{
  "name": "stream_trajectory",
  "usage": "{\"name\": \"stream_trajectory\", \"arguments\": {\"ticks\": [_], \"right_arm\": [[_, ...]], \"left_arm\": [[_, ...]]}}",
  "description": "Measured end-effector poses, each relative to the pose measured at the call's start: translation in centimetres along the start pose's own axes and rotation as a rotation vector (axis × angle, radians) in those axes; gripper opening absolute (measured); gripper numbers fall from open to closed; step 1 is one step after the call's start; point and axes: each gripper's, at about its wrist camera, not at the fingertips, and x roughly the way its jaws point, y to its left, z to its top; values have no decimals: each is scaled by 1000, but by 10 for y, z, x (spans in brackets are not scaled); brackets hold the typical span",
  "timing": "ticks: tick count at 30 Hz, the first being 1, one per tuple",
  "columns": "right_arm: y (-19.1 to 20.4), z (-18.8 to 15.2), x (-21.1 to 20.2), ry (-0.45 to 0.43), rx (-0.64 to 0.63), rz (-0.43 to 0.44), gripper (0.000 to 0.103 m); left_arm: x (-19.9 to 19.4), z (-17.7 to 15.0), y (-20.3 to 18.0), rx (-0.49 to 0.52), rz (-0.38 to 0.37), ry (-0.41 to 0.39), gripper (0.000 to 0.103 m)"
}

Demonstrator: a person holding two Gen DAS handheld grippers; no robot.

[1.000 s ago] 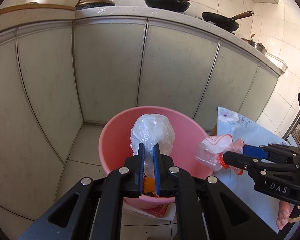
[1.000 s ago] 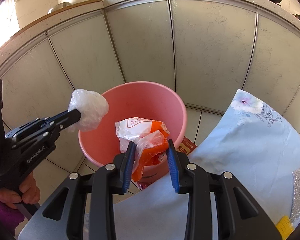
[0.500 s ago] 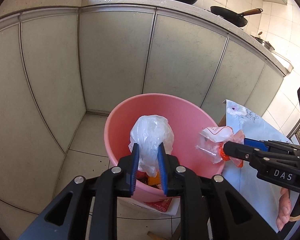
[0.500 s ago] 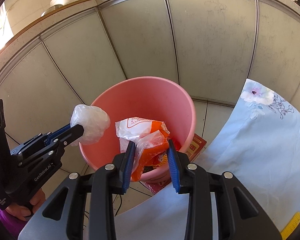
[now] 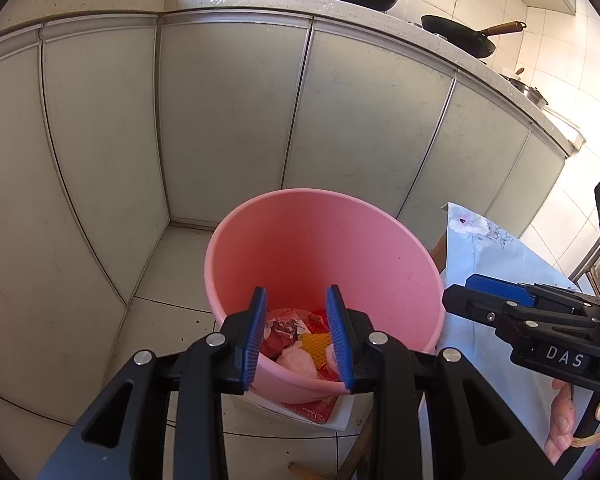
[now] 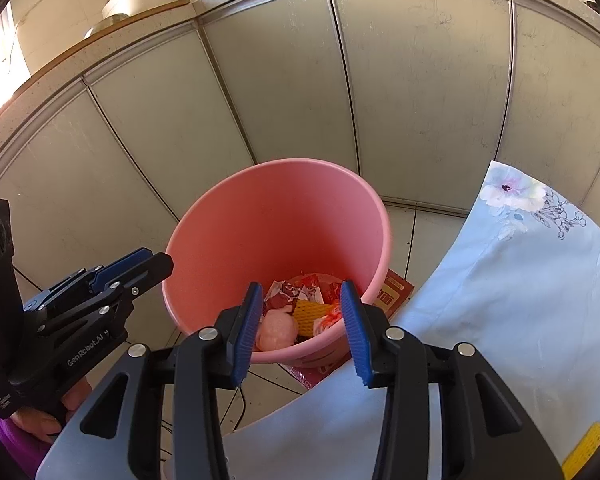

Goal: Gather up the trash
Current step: 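Move both open tools back over the remaining trash on the table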

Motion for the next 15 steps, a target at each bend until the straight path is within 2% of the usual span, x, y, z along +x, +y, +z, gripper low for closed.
{"name": "stream_trajectory", "arguments": {"ticks": [15], "right_arm": [[-11,-15,-25,-39,10,-6,41]], "left_arm": [[1,4,-17,37,-11,6,30]]}}
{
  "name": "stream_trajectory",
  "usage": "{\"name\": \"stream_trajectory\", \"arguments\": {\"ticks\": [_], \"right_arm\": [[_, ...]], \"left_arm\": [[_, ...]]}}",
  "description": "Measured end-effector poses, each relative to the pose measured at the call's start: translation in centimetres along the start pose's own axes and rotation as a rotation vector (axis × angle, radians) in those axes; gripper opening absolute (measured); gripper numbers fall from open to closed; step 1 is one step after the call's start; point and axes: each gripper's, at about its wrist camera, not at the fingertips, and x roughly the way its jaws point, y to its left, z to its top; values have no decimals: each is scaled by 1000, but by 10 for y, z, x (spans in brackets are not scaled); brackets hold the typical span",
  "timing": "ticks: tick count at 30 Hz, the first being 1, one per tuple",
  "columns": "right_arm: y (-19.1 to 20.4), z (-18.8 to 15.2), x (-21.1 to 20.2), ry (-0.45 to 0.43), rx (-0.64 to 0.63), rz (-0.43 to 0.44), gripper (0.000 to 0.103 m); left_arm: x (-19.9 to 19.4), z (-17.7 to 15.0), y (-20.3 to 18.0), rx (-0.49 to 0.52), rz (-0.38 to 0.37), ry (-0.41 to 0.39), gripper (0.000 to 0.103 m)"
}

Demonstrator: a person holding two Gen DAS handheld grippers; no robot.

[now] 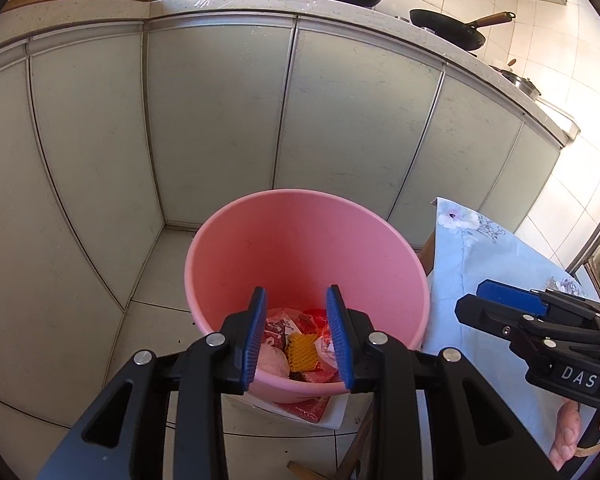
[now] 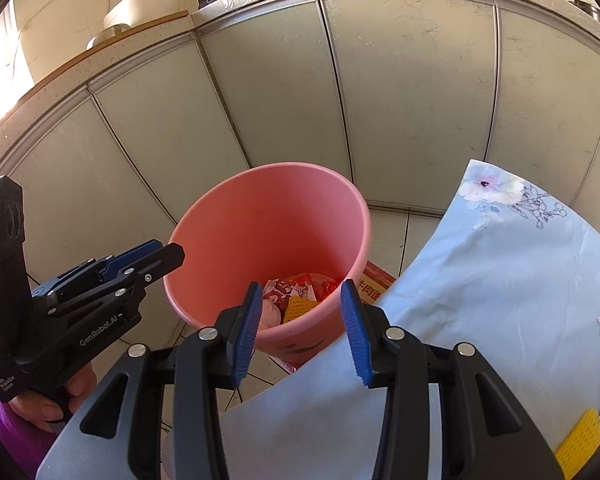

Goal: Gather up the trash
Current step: 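Move both open tools back over the remaining trash on the table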

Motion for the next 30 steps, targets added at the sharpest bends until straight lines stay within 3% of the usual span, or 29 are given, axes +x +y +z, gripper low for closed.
{"name": "stream_trajectory", "arguments": {"ticks": [17,30], "right_arm": [[-29,-30,-61,-64,21,-36,41],[-58,-77,-119,-89,38,-120,41]], "left_arm": [[-7,6,-57,114,-46,3,30],[-12,-5,-124,210,-128,12,30]]}}
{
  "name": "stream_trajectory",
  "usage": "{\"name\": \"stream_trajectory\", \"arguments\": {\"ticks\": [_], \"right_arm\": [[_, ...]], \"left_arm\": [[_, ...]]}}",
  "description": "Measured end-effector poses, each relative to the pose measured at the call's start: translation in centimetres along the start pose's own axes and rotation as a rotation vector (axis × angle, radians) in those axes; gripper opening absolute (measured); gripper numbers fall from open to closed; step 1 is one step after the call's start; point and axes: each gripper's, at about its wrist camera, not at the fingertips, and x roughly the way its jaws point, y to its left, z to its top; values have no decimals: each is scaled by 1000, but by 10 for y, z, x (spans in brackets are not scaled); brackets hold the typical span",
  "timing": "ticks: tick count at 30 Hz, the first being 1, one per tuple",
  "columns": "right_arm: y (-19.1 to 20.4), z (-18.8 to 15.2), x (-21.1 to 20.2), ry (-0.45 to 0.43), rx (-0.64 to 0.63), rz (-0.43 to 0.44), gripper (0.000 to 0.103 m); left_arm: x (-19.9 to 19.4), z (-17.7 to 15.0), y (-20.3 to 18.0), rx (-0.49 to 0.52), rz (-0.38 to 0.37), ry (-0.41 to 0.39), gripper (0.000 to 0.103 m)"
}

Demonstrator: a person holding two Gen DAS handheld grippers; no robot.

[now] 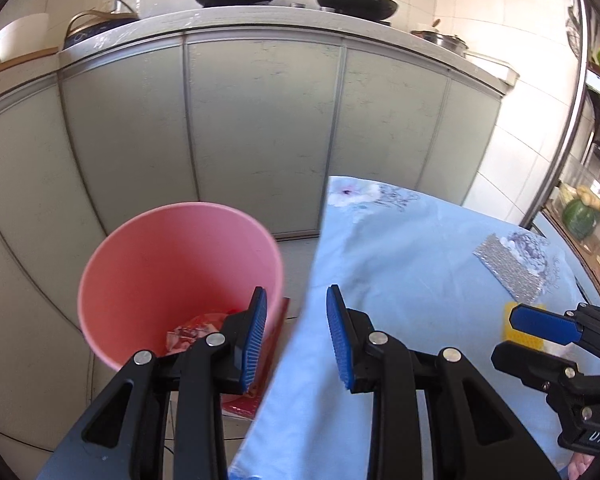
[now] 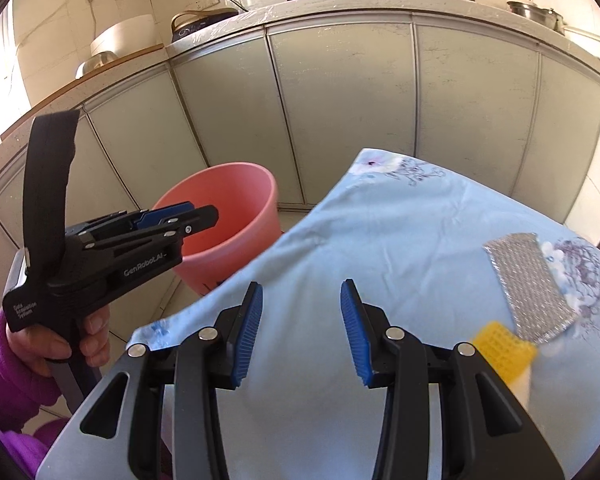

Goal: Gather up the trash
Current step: 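Move both open tools back over the remaining trash on the table, then grasp the yellow mesh sponge with the left tool while the right tool grasps the clear bubble wrap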

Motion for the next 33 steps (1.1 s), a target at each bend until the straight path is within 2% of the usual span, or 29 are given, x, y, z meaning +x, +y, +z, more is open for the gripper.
{"name": "stream_trajectory", "arguments": {"ticks": [8,15,20,24,28,33], "right_arm": [[-28,-35,-39,-4,33,-77,41],[-66,-73,-72,-8,134,-156,41],[-91,-101,-90,2,203,-208,41],[-105,-112,-104,-13,235,-245,41],[-117,-118,-108,-17,253,-279,41],[-127,-121,-104,-6,289,-261,41]], "left_arm": [[-1,-5,-58,122,-126,7,30],[-3,-11,-96,164,-229,27,30],[2,-17,-112,179,-269,57,30],[4,-17,-121,195,-302,83,30],[5,-14,-138,216,-370,108,32],[0,-18,-171,299,-475,135,40]]}}
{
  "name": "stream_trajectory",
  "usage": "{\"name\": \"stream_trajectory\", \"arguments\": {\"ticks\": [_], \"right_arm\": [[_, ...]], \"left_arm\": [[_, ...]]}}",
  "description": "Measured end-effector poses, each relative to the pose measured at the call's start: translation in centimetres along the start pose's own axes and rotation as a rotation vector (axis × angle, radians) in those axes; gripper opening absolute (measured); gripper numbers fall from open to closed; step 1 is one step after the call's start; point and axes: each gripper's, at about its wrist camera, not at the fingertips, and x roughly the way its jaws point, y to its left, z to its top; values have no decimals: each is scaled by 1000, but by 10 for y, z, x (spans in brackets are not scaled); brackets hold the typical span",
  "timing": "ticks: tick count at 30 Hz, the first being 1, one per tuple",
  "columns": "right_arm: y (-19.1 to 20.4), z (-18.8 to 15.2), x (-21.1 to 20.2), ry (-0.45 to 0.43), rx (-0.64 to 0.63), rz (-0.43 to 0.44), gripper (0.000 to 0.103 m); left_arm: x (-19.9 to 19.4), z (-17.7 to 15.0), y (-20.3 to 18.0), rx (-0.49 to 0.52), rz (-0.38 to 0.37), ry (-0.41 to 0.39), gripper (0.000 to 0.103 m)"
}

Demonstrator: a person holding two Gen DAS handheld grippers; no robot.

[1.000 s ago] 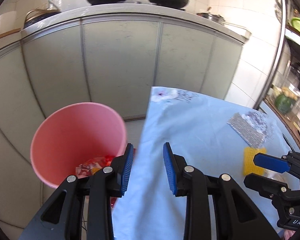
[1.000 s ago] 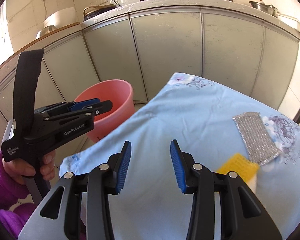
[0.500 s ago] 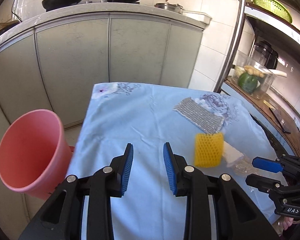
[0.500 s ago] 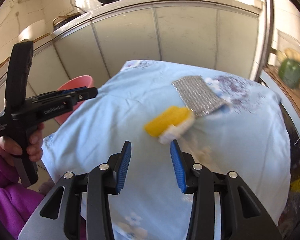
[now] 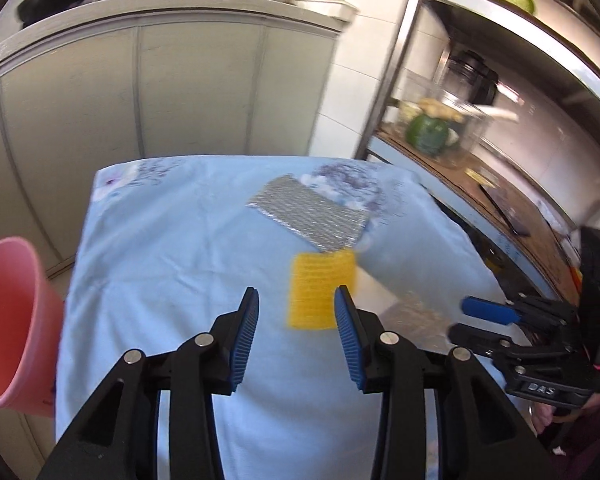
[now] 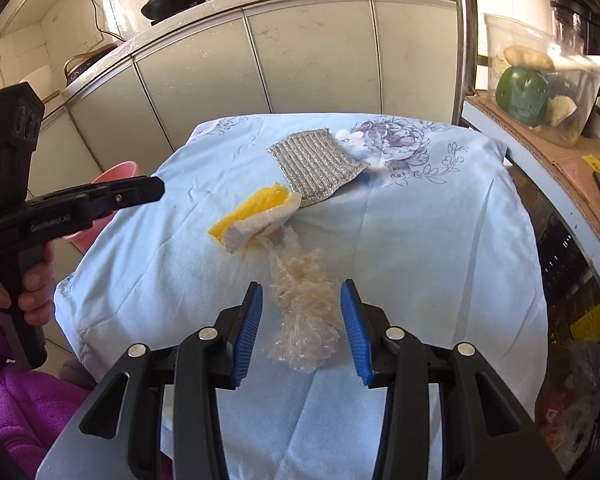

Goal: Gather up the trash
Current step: 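Grasp the yellow mesh sponge with the left tool while the right tool grasps the clear bubble wrap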

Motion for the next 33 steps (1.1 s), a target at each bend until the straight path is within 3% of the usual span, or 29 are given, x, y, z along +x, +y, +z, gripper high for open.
{"name": "stream_trajectory", "arguments": {"ticks": [3,9,17,20,22,26,28,33], "right_arm": [[-1,-1,3,5,1,10,41],[-5,-3,8,26,1,15,41],[-5,0,18,56,-14,30,41],[-5,0,21,66,-25,34,42],[-6,0,25,78,-24,35,50],[-9,-2,32,101,-16,39,50],[-9,-2,34,103,-14,30,50],[-12,-2,37,99,-1,21,50]], "left_arm": [[14,-6,-23,110,-27,58,41],[40,-20,-50,310,72,97,41],[66,-21,-60,415,118,112,41],[69,-22,-61,428,124,108,41],[70,-23,-59,431,131,105,40],[70,-22,-50,389,121,103,28],[69,-19,-44,361,119,104,13],[59,-13,-25,261,105,78,7]]}}
